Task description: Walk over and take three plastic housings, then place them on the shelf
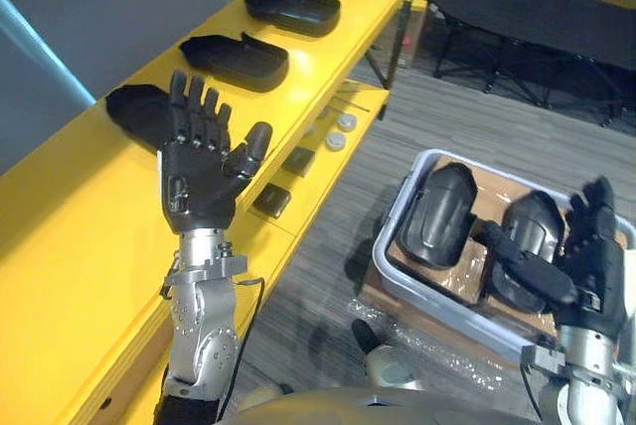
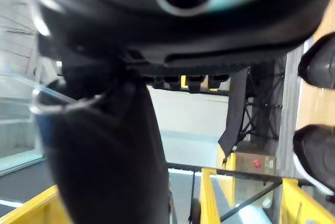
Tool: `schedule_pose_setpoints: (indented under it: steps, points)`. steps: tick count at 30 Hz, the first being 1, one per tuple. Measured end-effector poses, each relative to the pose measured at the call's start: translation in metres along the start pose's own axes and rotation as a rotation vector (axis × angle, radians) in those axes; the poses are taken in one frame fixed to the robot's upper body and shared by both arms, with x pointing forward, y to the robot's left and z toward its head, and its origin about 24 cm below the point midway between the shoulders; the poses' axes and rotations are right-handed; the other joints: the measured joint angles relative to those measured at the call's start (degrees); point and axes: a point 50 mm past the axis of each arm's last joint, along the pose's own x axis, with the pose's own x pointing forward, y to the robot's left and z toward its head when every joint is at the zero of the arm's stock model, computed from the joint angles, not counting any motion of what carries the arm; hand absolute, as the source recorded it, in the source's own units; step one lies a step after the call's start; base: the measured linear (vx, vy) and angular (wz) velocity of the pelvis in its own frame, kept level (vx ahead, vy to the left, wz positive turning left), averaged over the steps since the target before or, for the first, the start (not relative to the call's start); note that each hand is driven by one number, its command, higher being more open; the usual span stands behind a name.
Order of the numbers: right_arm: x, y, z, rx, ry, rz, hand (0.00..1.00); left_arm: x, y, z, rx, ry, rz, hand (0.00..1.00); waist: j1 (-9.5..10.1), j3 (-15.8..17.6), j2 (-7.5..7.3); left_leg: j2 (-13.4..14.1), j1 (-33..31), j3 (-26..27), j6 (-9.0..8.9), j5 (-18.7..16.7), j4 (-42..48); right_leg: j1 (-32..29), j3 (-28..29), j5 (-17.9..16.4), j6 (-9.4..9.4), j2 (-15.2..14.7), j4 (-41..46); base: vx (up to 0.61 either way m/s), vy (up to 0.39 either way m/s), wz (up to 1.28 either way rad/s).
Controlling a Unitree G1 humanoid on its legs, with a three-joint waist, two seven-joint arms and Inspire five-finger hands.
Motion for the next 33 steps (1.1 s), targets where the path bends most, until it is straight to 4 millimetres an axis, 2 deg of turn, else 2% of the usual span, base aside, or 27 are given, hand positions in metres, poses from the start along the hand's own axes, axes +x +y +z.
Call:
schedule_pose_setpoints:
  steps: [2,3,4,7,8,11,14,15,16,17,18,19,20,22,23,24,26,27,28,29,30,31,33]
  points:
    - [0.001,0.004,0.001,0.013,-0.006,0.035,1.00,-0.005,0.004,0.000,0.008,0.010,0.016,1.00,0.86,0.00,0.27,-0.23,-0.34,0.35,-0.18,-1.14,0.62,-0.58,-0.15,-0.07,0.04,-0.24,0.40,-0.10,0.159,-0.30]
    - [0.003,0.008,0.000,0.030,-0.008,0.052,1.00,-0.006,0.007,0.001,0.015,0.008,0.026,1.00,1.94,0.11,0.16,-0.71,-0.67,0.61,-0.19,-1.05,0.69,-1.03,-0.65,-0.06,0.05,-0.78,1.07,-0.07,0.112,-0.08]
    - [0.004,0.010,0.001,0.036,-0.010,0.060,1.00,-0.007,0.008,0.002,0.017,0.007,0.032,1.00,2.23,0.25,0.04,-0.92,-0.81,0.60,-0.22,-0.78,0.79,-1.25,-1.03,-0.03,0.09,-1.13,1.27,-0.04,0.080,0.07]
    - [0.006,0.020,-0.001,0.072,-0.011,0.076,1.00,-0.010,0.011,0.002,0.017,0.014,0.033,1.00,3.21,1.26,0.06,-1.23,-1.79,-0.59,-0.36,-0.39,2.28,-2.52,-5.09,-0.47,0.62,-1.69,4.28,-0.02,0.035,0.22]
    - [0.007,0.023,-0.001,0.094,-0.007,0.072,1.00,-0.011,0.009,0.001,0.012,0.017,0.008,1.00,3.71,1.94,0.02,-1.74,-1.83,-1.18,-0.31,-0.42,3.01,-3.08,-6.15,-1.56,0.89,-1.70,6.71,-0.02,0.008,0.27]
    - [0.004,0.028,-0.007,0.115,0.027,0.046,1.00,-0.011,0.004,0.003,-0.014,0.007,-0.075,1.00,3.72,4.89,0.01,-1.86,-1.97,-2.47,0.10,-2.53,7.53,-4.08,-7.30,-4.63,1.21,-1.02,13.73,-0.06,0.021,0.14]
    - [-0.008,0.028,-0.012,0.132,0.074,0.016,1.00,-0.011,-0.004,0.008,-0.069,-0.011,-0.139,1.00,3.67,5.88,-0.48,-1.55,-2.81,-1.76,0.52,-4.20,10.58,-4.31,-5.95,-4.19,1.95,-0.50,13.53,-0.17,0.082,-0.27]
    - [-0.012,0.031,-0.013,0.157,0.082,0.016,1.00,-0.013,-0.007,0.011,-0.082,-0.024,-0.164,1.00,3.74,6.36,-1.33,-1.63,-3.12,-0.39,1.26,-5.14,11.43,-4.84,-4.70,-3.94,2.37,-0.45,13.16,-0.23,0.101,-0.66]
    - [-0.015,0.034,-0.013,0.173,0.085,0.023,1.00,-0.017,-0.010,0.011,-0.087,-0.024,-0.175,1.00,3.76,6.89,-2.11,-1.68,-2.97,1.28,1.80,-5.02,11.33,-4.73,-5.35,-4.21,1.93,-1.43,11.46,-0.24,0.106,-0.74]
    - [-0.015,0.035,-0.013,0.182,0.083,0.030,1.00,-0.018,-0.011,0.010,-0.091,-0.014,-0.177,1.00,3.81,7.01,-2.08,-1.42,-2.94,2.36,2.34,-4.65,10.81,-4.66,-6.86,-5.35,0.11,-2.03,10.74,-0.26,0.105,-0.83]
    - [-0.012,0.040,-0.011,0.207,0.062,0.058,1.00,-0.018,-0.011,0.008,-0.081,0.001,-0.174,1.00,4.03,7.25,-1.34,0.72,-2.95,5.37,3.01,-3.36,9.75,-6.07,-10.83,-6.38,-1.97,-2.74,11.33,-0.20,0.073,-1.04]
    - [-0.006,0.049,-0.008,0.230,0.028,0.104,1.00,-0.018,-0.009,0.009,-0.055,0.002,-0.167,1.00,4.71,7.16,-1.44,2.43,-2.86,8.11,2.46,-2.21,8.85,-8.48,-15.51,-6.28,-1.78,-3.21,15.74,-0.17,0.053,-1.02]
    - [-0.004,0.052,-0.007,0.237,0.018,0.118,1.00,-0.017,-0.009,0.009,-0.052,0.004,-0.165,1.00,5.01,7.13,-1.39,2.95,-2.79,9.04,2.41,-1.86,8.50,-9.12,-17.02,-6.44,-1.96,-3.27,17.85,-0.06,-0.004,-1.04]
    - [0.012,0.070,0.001,0.273,-0.054,0.162,1.00,-0.013,-0.008,0.006,-0.043,0.042,-0.166,1.00,5.98,7.00,-1.40,5.73,-2.17,11.84,1.78,0.51,6.52,-9.53,-24.19,-9.33,-5.50,-6.46,32.06,-0.04,-0.070,-0.74]
    - [0.016,0.074,0.002,0.274,-0.067,0.167,1.00,-0.013,-0.007,0.005,-0.042,0.053,-0.166,1.00,6.36,6.94,-1.53,6.27,-1.87,12.29,1.39,0.89,6.13,-8.75,-24.76,-9.96,-5.67,-7.58,34.42,-0.04,-0.149,-0.54]
    - [0.021,0.081,0.001,0.280,-0.072,0.170,1.00,-0.013,-0.007,0.002,-0.043,0.080,-0.164,1.00,6.99,6.65,-1.98,7.43,-1.67,12.96,0.47,1.43,6.01,-6.35,-25.98,-10.31,-5.96,-10.00,36.98,-0.04,-0.205,-0.48]
    - [0.026,0.091,-0.005,0.264,-0.052,0.171,1.00,-0.014,-0.006,-0.002,-0.044,0.119,-0.161,1.00,7.86,5.57,-3.70,8.11,-1.71,14.35,-1.07,2.32,5.94,-2.45,-27.67,-9.88,-5.51,-13.22,34.37,-0.05,-0.252,-0.55]
    - [0.026,0.094,-0.008,0.266,-0.028,0.171,1.00,-0.015,-0.005,-0.006,-0.057,0.140,-0.155,1.00,9.07,4.81,-4.81,8.27,-1.75,15.31,-2.23,2.98,6.15,-0.49,-30.39,-11.76,-1.27,-13.54,28.73,-0.04,-0.228,-0.72]
    - [0.026,0.095,-0.009,0.262,-0.022,0.173,1.00,-0.016,-0.004,-0.008,-0.074,0.146,-0.142,1.00,9.66,4.57,-4.46,8.62,-1.70,15.35,-2.77,3.34,5.43,-0.01,-32.19,-12.32,-0.37,-13.22,26.06,-0.06,-0.277,-1.11]
    - [0.026,0.094,-0.011,0.254,-0.011,0.175,1.00,-0.018,-0.003,-0.012,-0.096,0.155,-0.117,1.00,9.95,3.95,-3.37,9.58,-1.58,16.54,-4.41,4.50,3.43,1.72,-34.90,-12.46,0.99,-11.78,18.99,-0.04,-0.328,-1.03]
    - [0.026,0.090,-0.015,0.234,0.007,0.173,1.00,-0.019,-0.005,-0.017,-0.118,0.166,-0.107,1.00,9.12,4.03,-1.76,10.96,-1.58,17.45,-4.82,5.75,2.07,3.56,-35.42,-10.53,1.52,-9.54,13.10,-0.04,-0.319,-0.90]
    - [0.025,0.085,-0.019,0.209,0.036,0.168,1.00,-0.021,-0.007,-0.021,-0.133,0.184,-0.102,1.00,8.02,3.79,-0.79,11.37,-1.30,16.82,-4.68,6.79,0.69,3.78,-34.67,-9.03,0.77,-8.17,11.11,-0.01,-0.274,-0.69]
    - [0.016,0.069,-0.028,0.155,0.099,0.155,1.00,-0.025,-0.012,-0.027,-0.163,0.210,-0.121,1.00,7.01,3.76,0.05,11.34,1.35,14.58,-4.67,7.63,-2.75,4.14,-32.02,-8.21,-0.35,-6.14,9.48,-0.01,-0.139,-0.67]
